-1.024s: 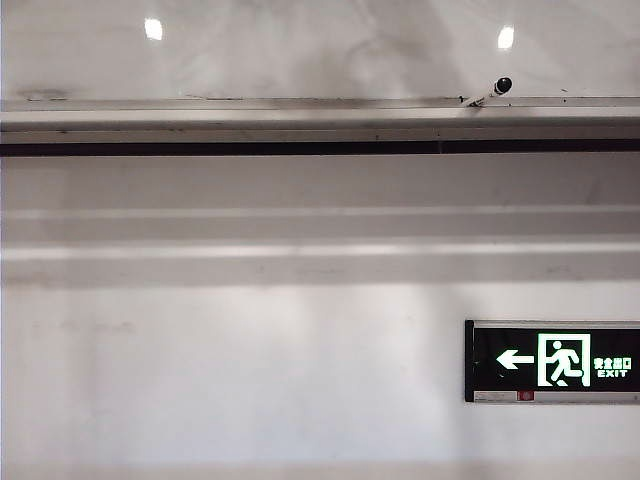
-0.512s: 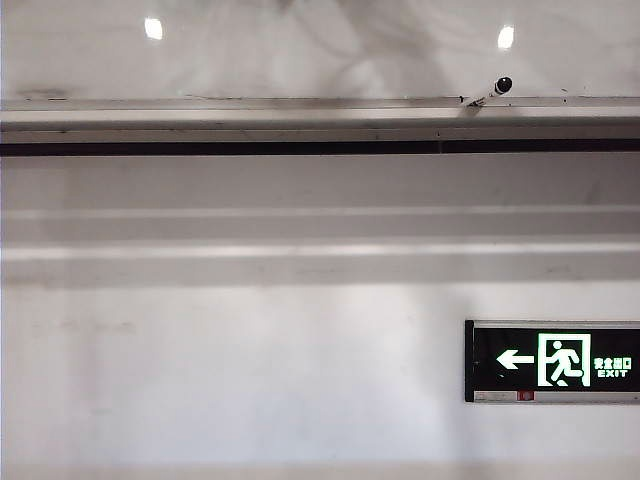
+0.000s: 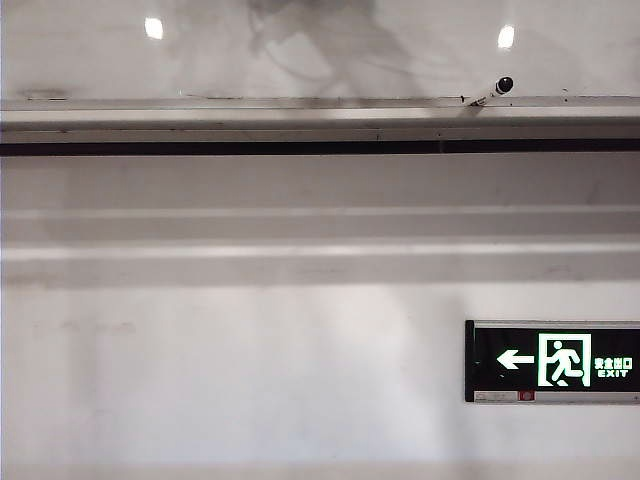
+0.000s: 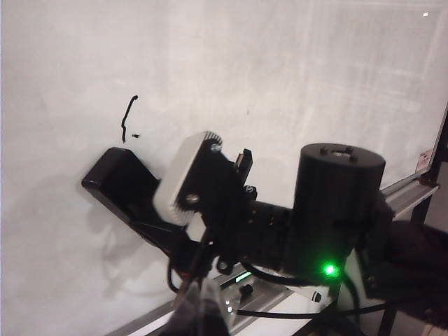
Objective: Wipe the whiteboard clean using the black magnetic whiteboard eraser attached to the whiteboard.
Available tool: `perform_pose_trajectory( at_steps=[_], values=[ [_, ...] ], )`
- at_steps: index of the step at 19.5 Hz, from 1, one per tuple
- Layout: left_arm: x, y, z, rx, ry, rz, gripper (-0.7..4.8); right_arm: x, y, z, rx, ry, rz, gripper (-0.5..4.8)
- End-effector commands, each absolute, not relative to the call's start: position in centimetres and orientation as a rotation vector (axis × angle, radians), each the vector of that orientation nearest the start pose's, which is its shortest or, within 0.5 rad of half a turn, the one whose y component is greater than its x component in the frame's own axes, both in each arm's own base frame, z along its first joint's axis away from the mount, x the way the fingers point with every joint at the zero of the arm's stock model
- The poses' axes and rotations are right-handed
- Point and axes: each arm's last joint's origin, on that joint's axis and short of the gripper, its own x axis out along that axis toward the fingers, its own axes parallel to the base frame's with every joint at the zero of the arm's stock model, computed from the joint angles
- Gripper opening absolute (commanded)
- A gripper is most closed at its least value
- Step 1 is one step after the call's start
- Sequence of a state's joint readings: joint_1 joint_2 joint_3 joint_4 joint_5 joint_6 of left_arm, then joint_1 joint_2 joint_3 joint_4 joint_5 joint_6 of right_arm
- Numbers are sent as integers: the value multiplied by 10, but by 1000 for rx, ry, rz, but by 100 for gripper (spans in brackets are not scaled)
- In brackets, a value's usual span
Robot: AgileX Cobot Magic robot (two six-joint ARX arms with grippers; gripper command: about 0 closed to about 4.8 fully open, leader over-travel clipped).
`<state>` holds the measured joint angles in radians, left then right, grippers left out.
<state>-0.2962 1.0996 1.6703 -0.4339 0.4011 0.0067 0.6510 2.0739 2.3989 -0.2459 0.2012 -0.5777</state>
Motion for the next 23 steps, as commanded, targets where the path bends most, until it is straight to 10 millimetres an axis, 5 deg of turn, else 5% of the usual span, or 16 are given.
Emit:
perform_pose_trajectory(
  at_steps=[1, 3, 11, 15, 17, 23],
  values=[
    [155, -59, 536, 15, -154, -701, -6, 369, 264, 487, -493, -244, 265, 169],
    [155, -59, 536, 15, -154, -701, -6, 367, 262, 492, -493, -257, 256, 214],
    [155, -59, 537, 16, -162, -701, -6, 351, 256, 519, -474, -333, 250, 228],
    [155, -59, 537, 16, -162, -701, -6, 350, 256, 519, -504, -339, 247, 380],
    [155, -59, 537, 16, -161, -701, -6, 345, 257, 522, -502, -339, 250, 393],
    [155, -59, 538, 15, -167, -691, -6, 297, 233, 563, -476, -385, 268, 391]
  ],
)
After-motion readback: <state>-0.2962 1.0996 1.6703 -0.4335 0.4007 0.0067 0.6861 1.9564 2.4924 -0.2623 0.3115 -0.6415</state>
